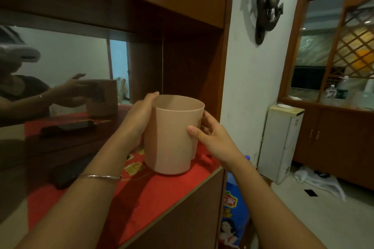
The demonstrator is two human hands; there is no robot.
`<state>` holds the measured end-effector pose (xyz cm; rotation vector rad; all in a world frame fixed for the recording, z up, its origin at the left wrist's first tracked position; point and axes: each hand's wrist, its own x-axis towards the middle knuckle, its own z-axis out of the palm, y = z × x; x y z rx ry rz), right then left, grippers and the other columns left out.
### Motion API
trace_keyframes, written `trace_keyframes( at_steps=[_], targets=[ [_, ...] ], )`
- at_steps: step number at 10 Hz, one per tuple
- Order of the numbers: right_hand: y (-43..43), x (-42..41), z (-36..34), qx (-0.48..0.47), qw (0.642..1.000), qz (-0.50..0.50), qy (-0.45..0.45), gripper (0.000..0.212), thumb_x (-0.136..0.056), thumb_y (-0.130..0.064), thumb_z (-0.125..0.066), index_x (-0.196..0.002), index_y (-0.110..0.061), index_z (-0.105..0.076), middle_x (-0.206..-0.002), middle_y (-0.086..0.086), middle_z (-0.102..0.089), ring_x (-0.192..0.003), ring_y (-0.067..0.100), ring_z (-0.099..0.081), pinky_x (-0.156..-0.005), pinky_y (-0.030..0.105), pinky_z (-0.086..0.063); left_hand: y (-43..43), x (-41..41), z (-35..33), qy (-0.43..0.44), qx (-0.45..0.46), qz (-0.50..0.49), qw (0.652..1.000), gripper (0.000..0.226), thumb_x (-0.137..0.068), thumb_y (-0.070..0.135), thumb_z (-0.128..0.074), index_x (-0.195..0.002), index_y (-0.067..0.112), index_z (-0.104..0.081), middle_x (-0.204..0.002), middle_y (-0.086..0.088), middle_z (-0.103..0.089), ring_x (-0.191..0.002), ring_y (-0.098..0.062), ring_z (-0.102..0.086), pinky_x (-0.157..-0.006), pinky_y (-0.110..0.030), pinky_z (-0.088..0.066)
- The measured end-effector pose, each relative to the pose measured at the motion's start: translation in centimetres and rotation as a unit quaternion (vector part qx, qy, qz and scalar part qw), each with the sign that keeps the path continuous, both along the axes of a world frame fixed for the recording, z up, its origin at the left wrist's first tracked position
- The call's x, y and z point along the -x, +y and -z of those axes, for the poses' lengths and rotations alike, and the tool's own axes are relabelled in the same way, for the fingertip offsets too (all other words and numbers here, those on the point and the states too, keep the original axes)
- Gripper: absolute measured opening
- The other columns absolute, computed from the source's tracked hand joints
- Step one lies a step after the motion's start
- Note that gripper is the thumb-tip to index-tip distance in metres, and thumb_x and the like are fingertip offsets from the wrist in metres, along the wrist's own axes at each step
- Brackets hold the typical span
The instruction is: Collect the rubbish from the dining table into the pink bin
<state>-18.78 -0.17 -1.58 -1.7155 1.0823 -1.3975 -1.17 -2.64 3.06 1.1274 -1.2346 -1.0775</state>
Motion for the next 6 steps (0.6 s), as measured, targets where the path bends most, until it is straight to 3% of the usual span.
trace_keyframes(
  at_steps=[1, 2, 4, 6],
  targets=[
    [-0.9, -0.3, 0.5, -0.005, 1.0, 0.005, 0.003, 0.072, -0.079, -0.036, -0.064, -0.138, -0.029, -0.023, -0.145, 0.0, -0.035, -0.127, 0.015, -0.04, -0.103, 0.039, -0.041, -1.3, -0.5, 0.9, 0.0, -0.01, 0.002, 1.0, 0.079, -0.061, 0.071, -0.049, -0.125, 0.025, -0.051, -0.109, -0.006, -0.065, -0.099, -0.026, -0.061, -0.091, -0.045, -0.047],
    [-1.3, -0.6, 0.8, -0.01, 1.0, 0.014, 0.001, 0.072, -0.08, -0.036, -0.062, -0.139, -0.032, -0.02, -0.147, -0.001, -0.031, -0.13, 0.016, -0.035, -0.104, 0.041, -0.039, -2.3, -0.8, 1.6, -0.001, -0.005, 0.003, 1.0, 0.088, -0.051, 0.074, -0.049, -0.126, 0.028, -0.052, -0.114, -0.005, -0.064, -0.102, -0.025, -0.061, -0.093, -0.047, -0.046],
    [-0.9, -1.1, 0.7, -0.028, 0.999, 0.035, 0.001, 0.074, -0.082, -0.036, -0.059, -0.14, -0.031, -0.014, -0.15, -0.001, -0.025, -0.133, 0.018, -0.029, -0.104, 0.038, -0.036, -2.7, -1.6, 2.4, -0.02, 0.019, 0.001, 1.0, 0.081, -0.064, 0.073, -0.039, -0.131, 0.028, -0.049, -0.129, -0.002, -0.057, -0.113, -0.021, -0.053, -0.098, -0.044, -0.04],
    [1.1, -1.0, 0.9, -0.008, 0.991, 0.126, 0.051, 0.066, -0.084, -0.036, -0.058, -0.139, -0.025, -0.021, -0.149, 0.002, -0.028, -0.132, 0.019, -0.031, -0.103, 0.035, -0.033, -0.4, -2.3, 2.7, -0.096, 0.097, -0.066, 0.988, 0.058, -0.09, 0.051, -0.035, -0.141, 0.022, -0.034, -0.148, -0.004, -0.038, -0.132, -0.023, -0.037, -0.091, -0.031, -0.028]
  ],
)
